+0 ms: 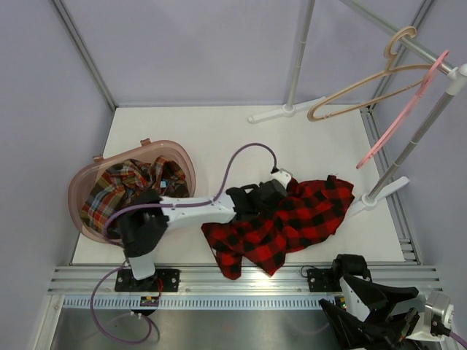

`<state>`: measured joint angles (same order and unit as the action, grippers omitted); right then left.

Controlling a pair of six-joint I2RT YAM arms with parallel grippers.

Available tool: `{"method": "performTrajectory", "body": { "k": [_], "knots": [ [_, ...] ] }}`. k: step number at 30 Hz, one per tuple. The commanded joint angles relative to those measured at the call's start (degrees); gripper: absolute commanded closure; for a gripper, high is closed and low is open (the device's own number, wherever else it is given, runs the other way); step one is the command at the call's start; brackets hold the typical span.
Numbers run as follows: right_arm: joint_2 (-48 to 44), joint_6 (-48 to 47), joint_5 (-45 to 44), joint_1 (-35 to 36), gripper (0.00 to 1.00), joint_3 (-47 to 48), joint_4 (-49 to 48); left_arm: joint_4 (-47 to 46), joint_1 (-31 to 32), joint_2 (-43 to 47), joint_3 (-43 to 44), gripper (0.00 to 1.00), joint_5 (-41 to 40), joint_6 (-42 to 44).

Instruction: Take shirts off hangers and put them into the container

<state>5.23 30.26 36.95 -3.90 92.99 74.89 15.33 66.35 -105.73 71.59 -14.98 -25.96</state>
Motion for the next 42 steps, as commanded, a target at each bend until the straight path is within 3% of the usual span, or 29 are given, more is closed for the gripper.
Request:
{"method": "performTrajectory", "body": {
  "k": [1, 3, 7, 12, 20, 23, 25, 36, 42],
  "knots": [
    [-0.40, -0.11, -0.21, -0.14, 0.01, 0.00, -0.27, 5.22, -2.53, 13.95, 4.95, 1.00, -16.98, 10.12],
    [-0.31, 0.23, 0.14, -0.14, 0.01, -0.09, -0.54, 6.28, -4.72, 20.18, 8.99, 1.00, -22.08, 16.51],
    [-0.75, 1.11, 0.84, -0.14, 0.01, -1.05, -1.41, 1.92, -8.68, 29.16, 14.79, 1.00, -24.39, 28.74],
    [-1.54, 1.82, 1.20, -0.14, 0.01, -3.86, -2.56, -10.04, -12.38, 38.22, 16.03, 1.00, -20.53, 44.03],
    [-1.28, 1.99, 1.90, -0.14, 0.01, -7.73, -3.79, -27.19, -15.90, 48.42, 17.08, 1.00, -16.48, 58.02],
    [-1.45, 2.35, 2.42, -0.14, 0.01, -9.23, -4.23, -31.59, -15.99, 49.48, 19.98, 1.00, -14.82, 63.56],
    [-1.54, 2.35, 2.69, -0.14, 0.01, -10.11, -4.14, -31.15, -15.98, 48.78, 25.14, 1.00, -15.07, 66.90],
    [-2.42, 2.08, 3.92, -0.14, 0.00, -13.10, -3.88, -33.00, -15.90, 49.22, 36.23, 1.00, -18.41, 80.87],
    [-2.69, 2.35, 4.62, -0.05, 0.00, -13.54, -3.88, -35.19, -15.90, 51.06, 36.42, 1.00, -19.47, 85.54]
  ]
}}
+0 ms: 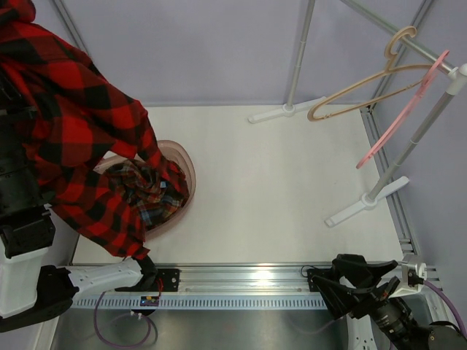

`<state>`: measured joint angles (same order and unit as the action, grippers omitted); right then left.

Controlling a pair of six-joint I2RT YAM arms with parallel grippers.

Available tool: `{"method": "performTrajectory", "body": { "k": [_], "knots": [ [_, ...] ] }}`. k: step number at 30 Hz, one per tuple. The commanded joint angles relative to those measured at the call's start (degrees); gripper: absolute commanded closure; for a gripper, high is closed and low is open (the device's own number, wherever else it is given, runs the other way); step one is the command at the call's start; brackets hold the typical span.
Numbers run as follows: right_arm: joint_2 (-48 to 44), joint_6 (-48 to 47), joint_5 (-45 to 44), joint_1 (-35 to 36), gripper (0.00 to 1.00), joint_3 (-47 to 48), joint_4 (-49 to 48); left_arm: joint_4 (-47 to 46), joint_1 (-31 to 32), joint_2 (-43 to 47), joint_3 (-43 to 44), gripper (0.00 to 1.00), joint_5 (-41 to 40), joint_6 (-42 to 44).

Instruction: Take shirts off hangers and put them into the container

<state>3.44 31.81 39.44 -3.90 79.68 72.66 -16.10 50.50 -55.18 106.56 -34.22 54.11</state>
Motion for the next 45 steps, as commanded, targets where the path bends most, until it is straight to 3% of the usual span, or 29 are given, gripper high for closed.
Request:
{"method": "performTrajectory", "body": {
  "k": [1, 10, 19, 24, 28, 32, 36, 40, 41, 45],
  "knots": [
    [-0.81, 0.79, 2.31, -0.05, 0.01, -0.23, -1.73, -3.94, -0.05, 0.42, 1.45, 1.00, -0.24, 6.09],
    [-0.89, 0.18, 1.87, -0.05, 0.01, 0.30, -1.21, -6.39, -0.05, -0.28, 0.59, 1.00, 0.73, 8.65],
    [-1.16, -0.17, 1.69, -0.05, 0.01, 0.83, -0.86, -14.57, -0.58, 1.12, -18.04, 1.00, -1.55, 5.14],
    [-1.07, -0.26, 2.04, -0.05, 0.01, 1.62, -0.33, -15.72, -5.23, 3.58, -29.48, 1.00, -7.35, -7.50],
    [-1.42, -0.26, 2.31, 0.03, 0.01, 2.23, 0.28, -10.64, -12.34, 7.01, -41.06, 1.00, -8.50, -22.08],
    [-1.51, -0.96, 1.69, 0.56, 0.01, 3.02, 1.16, 1.46, -26.28, 9.21, -45.29, 1.00, -2.90, -41.04],
    [-1.77, -0.52, 1.95, 0.74, 0.01, 2.94, 0.82, 12.30, -37.30, 10.96, -45.13, 1.00, 1.08, -53.03],
    [-1.95, 0.09, 2.66, 0.74, 0.01, 2.85, 0.11, 25.30, -49.49, 10.62, -42.24, 1.00, -0.32, -63.31],
    [-2.04, 0.35, 2.83, 0.74, 0.00, 2.76, 0.02, 31.33, -50.93, 10.27, -41.44, 1.00, -0.85, -66.47],
    [-2.21, 1.14, 3.45, 0.83, 0.01, 2.15, -0.94, 39.03, -57.35, 9.65, -42.31, 1.00, 0.72, -70.19]
  ]
}}
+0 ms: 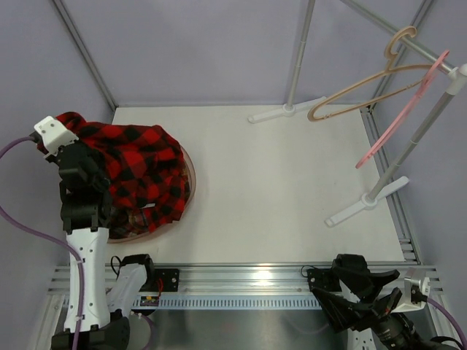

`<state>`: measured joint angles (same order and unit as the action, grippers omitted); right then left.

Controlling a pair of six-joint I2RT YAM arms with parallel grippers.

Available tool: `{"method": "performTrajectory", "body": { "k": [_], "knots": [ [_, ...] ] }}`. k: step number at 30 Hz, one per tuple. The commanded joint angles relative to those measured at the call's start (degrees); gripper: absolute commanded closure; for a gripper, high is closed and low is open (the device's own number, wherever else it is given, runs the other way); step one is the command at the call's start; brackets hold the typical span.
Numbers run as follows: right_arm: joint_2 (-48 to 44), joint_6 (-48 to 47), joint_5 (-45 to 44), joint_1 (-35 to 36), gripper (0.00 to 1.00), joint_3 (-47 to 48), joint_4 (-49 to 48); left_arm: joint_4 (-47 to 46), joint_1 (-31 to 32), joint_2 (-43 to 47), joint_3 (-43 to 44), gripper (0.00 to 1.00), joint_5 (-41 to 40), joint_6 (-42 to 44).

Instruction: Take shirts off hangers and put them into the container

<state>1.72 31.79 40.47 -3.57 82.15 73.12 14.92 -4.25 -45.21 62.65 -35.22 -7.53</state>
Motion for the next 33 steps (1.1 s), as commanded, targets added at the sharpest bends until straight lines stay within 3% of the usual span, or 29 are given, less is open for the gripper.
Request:
{"method": "performTrajectory", "body": {
  "k": [1, 4, 7, 12, 16, 21, 26, 29, 30, 33],
  "knots": [
    [-0.66, 1.26, 2.51, 0.58, 0.00, -0.50, -1.75, 9.15, -4.17, 0.03, 0.29, 1.00, 2.35, -9.16],
    [-0.22, 2.05, 2.51, 0.94, 0.01, -1.03, -2.54, 13.11, -6.11, 1.88, -3.48, 1.00, 5.85, -12.67],
    [1.09, 2.57, 1.99, 1.46, 0.01, 0.37, -3.33, 16.02, -7.79, 2.58, -8.57, 1.00, 15.32, -19.16],
    [5.04, 2.66, 2.07, 2.25, 0.01, 4.50, -4.22, 14.36, -8.05, 8.02, -20.36, 1.00, 22.73, -29.28],
    [7.51, 2.57, 2.51, 2.43, 0.01, 9.77, -3.78, 11.63, -11.81, 6.90, -27.75, 1.00, 30.97, -34.47],
    [10.23, 2.66, 3.39, 2.43, 0.01, 14.09, -2.99, 7.94, -19.29, 5.58, -35.56, 1.00, 39.17, -35.98],
    [11.29, 2.75, 3.39, 2.43, 0.01, 14.71, -3.69, 5.13, -25.28, 0.57, -37.60, 1.00, 45.94, -33.78],
    [11.91, 2.57, 3.21, 2.43, 0.01, 13.83, -3.69, 4.94, -25.81, 1.87, -36.90, 0.89, 49.19, -32.73],
    [12.34, 2.57, 3.13, 2.43, 0.01, 13.48, -3.78, 5.29, -25.81, 2.66, -36.29, 0.70, 49.81, -32.46],
    [13.13, 3.28, 3.39, 2.34, 0.01, 12.51, -4.48, 9.41, -25.81, 7.48, -31.03, 0.39, 50.52, -31.49]
  ]
}}
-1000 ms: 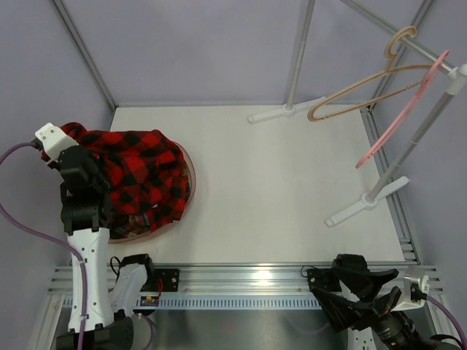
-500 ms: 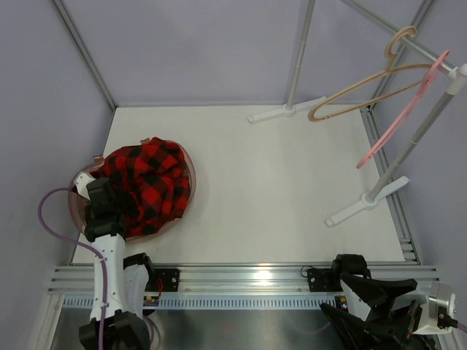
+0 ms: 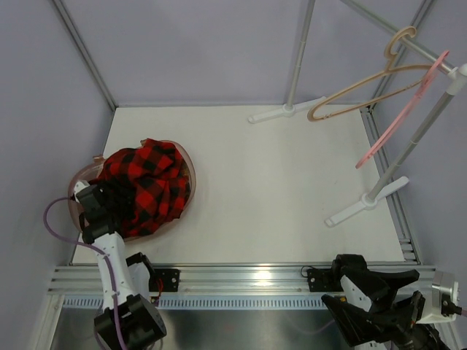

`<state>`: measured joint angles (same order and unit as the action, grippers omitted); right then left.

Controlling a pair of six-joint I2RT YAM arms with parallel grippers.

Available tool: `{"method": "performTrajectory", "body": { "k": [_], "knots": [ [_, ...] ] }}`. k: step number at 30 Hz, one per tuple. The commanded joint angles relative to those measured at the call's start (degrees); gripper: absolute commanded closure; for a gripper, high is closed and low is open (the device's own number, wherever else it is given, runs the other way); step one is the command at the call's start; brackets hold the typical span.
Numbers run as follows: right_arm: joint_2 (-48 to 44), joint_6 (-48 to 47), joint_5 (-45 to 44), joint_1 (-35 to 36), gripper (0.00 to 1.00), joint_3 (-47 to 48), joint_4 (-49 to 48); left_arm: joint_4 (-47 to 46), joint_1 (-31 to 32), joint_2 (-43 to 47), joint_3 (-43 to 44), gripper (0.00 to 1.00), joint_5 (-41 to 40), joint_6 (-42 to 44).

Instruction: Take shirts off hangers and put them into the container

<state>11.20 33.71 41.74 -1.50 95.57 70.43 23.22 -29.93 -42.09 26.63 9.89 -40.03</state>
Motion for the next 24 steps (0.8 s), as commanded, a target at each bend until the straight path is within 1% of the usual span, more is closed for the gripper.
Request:
{"method": "performTrajectory", "body": {
  "k": [1, 3, 4, 5, 7, 8, 9, 11, 13, 15, 16, 18, 19, 20, 21, 22, 23, 24],
  "knots": [
    [4.00, 1.79, 2.21, 0.18, 0.01, -1.43, -1.97, 2.69, -0.13, 5.77, 8.66, 0.21, 4.10, 1.09],
    [4.96, 2.41, 3.17, -0.43, 0.01, -3.45, -2.58, 6.65, -0.21, 9.80, 12.46, 0.06, 2.60, 1.10],
    [5.14, 2.58, 3.96, -0.78, 0.01, -4.42, -2.93, 8.14, -0.13, 11.05, 14.31, 0.01, 0.94, 1.01],
    [5.41, 2.76, 5.19, -1.22, 0.01, -5.56, -3.28, 9.37, -0.13, 12.10, 18.07, 0.01, 0.05, 1.01],
    [6.20, 2.76, 5.90, -2.02, 0.00, -8.97, -4.16, 12.89, -0.13, 14.31, 21.86, 0.01, -2.58, 1.53],
    [6.55, 2.76, 5.55, -2.02, 0.00, -9.87, -4.43, 13.77, -0.21, 15.01, 23.62, 0.01, -3.47, 1.62],
    [7.25, 2.50, 4.94, -2.02, 0.01, -10.57, -3.99, 15.26, -0.04, 15.36, 27.30, 0.01, -4.26, 1.88],
    [7.95, 2.15, 3.27, -2.02, 0.01, -12.77, -4.60, 16.32, 0.05, 15.02, 30.57, 0.01, -5.67, 2.59],
    [8.22, 2.76, 2.65, -2.02, 0.00, -15.31, -5.39, 15.72, 0.05, 14.05, 33.30, 0.01, -5.06, 2.59],
    [8.22, 3.72, 2.65, -2.02, 0.00, -17.77, -8.10, 12.39, 0.05, 13.44, 33.49, 0.01, -0.69, 2.85],
    [8.22, 4.86, 2.47, -2.11, 0.01, -20.31, -9.08, 7.94, 0.05, 12.39, 32.88, 0.01, 5.52, 2.07],
    [7.61, 6.01, 2.30, -2.19, 0.01, -23.31, -13.19, 2.21, 0.14, 10.98, 31.03, 0.01, 12.75, 0.23],
    [7.52, 7.23, 2.30, -2.28, 0.01, -26.19, -14.52, -0.95, 0.40, 10.10, 28.76, 0.01, 18.79, -1.87],
    [7.87, 7.50, 2.12, -2.28, 0.00, -27.53, -16.71, -6.29, 1.10, 8.18, 27.69, 0.01, 21.20, -2.68],
    [8.13, 7.42, 1.86, -2.28, 0.01, -28.67, -17.69, -7.39, 4.15, 6.85, 27.42, 0.01, 22.61, -2.60],
    [8.48, 7.16, 0.90, -2.28, 0.01, -31.03, -18.66, -7.40, 6.79, 5.36, 28.73, 0.01, 21.85, 0.10],
    [10.31, 6.63, 0.54, -2.28, 0.01, -32.10, -19.97, -5.40, 10.21, 1.95, 30.04, 0.01, 20.10, 2.30],
    [11.81, 5.06, 0.37, -2.28, 0.01, -32.90, -20.51, -3.73, 18.16, 0.09, 31.71, 0.01, 17.73, 5.02]
  ]
}}
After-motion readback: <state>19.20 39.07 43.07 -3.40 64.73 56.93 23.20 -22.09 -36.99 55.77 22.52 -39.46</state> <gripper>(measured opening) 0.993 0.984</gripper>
